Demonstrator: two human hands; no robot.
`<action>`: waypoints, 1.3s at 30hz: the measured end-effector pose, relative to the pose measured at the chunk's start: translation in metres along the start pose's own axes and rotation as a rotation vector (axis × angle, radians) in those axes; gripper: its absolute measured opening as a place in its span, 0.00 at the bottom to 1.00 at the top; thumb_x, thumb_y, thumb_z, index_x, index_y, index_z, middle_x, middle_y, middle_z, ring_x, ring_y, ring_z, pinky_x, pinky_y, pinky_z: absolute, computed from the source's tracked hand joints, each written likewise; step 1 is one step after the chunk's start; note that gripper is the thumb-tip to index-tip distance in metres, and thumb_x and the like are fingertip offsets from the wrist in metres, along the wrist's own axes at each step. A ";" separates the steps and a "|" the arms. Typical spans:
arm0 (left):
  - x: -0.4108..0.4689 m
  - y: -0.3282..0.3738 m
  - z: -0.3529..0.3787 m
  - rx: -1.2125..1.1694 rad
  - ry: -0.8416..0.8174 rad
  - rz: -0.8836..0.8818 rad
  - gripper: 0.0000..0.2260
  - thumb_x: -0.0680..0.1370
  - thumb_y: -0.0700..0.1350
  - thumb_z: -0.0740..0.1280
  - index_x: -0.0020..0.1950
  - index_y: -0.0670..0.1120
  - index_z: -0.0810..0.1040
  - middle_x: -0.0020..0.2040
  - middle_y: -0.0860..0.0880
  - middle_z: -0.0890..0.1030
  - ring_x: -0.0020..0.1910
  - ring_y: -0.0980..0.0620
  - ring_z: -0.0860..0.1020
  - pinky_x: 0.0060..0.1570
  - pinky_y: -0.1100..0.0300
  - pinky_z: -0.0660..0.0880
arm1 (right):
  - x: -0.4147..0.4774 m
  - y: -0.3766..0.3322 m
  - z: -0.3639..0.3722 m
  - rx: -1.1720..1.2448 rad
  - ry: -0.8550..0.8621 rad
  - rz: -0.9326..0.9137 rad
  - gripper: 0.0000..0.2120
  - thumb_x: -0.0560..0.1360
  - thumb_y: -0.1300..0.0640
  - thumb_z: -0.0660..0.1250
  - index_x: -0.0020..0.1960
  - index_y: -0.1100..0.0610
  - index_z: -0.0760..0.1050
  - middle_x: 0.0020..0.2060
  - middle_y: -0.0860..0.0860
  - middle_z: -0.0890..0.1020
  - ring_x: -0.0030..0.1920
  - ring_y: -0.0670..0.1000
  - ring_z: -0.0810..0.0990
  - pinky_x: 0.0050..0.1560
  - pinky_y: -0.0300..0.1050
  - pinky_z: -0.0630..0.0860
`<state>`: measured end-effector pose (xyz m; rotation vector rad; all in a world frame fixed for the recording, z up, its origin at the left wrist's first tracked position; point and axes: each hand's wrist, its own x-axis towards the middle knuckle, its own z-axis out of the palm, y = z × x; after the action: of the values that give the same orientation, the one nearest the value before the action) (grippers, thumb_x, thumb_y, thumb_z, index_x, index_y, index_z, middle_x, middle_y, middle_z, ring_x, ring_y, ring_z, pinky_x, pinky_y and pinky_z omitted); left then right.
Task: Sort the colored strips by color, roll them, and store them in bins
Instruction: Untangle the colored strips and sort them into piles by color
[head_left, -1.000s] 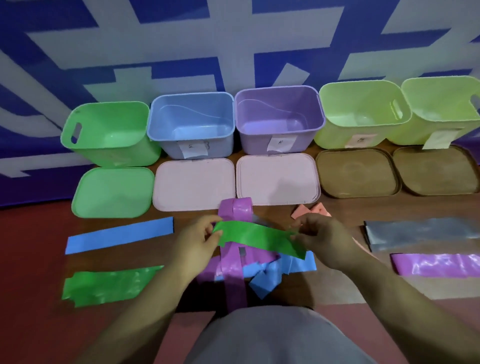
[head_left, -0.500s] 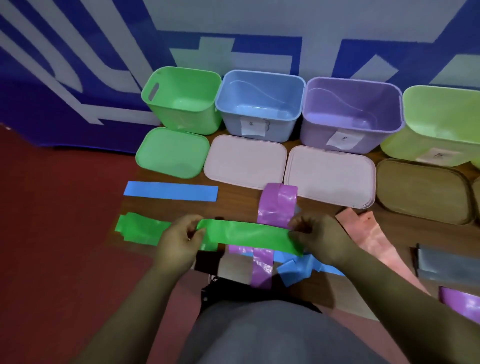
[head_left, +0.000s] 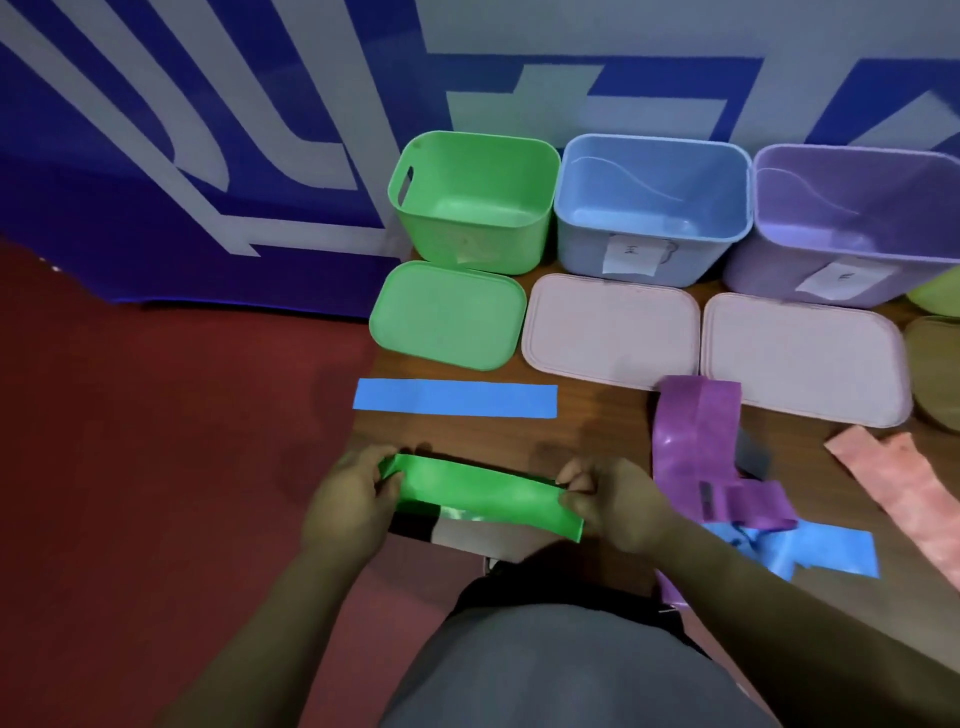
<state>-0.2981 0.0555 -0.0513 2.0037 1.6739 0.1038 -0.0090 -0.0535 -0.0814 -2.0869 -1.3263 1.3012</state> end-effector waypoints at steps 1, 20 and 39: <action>0.004 -0.007 0.000 0.028 -0.035 -0.006 0.16 0.74 0.47 0.71 0.62 0.51 0.79 0.47 0.50 0.75 0.48 0.46 0.78 0.45 0.55 0.74 | 0.003 -0.002 0.006 -0.058 -0.003 0.006 0.08 0.73 0.58 0.71 0.41 0.46 0.76 0.41 0.48 0.85 0.42 0.50 0.84 0.44 0.36 0.75; 0.029 0.074 0.066 0.167 -0.359 0.305 0.26 0.74 0.58 0.69 0.71 0.54 0.72 0.65 0.50 0.72 0.66 0.47 0.71 0.65 0.56 0.69 | -0.044 0.052 -0.036 -0.146 0.197 0.180 0.10 0.72 0.55 0.73 0.53 0.53 0.81 0.49 0.49 0.84 0.49 0.53 0.82 0.48 0.42 0.73; -0.009 0.261 0.174 0.217 -0.544 0.675 0.25 0.77 0.56 0.68 0.73 0.54 0.69 0.62 0.51 0.72 0.64 0.50 0.71 0.62 0.60 0.67 | -0.123 0.196 -0.134 -0.105 0.313 0.413 0.20 0.72 0.53 0.73 0.63 0.51 0.77 0.58 0.49 0.79 0.56 0.51 0.79 0.47 0.35 0.67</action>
<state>0.0000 -0.0373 -0.0853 2.3975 0.6652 -0.3691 0.1896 -0.2327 -0.0826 -2.6059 -0.8780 1.0001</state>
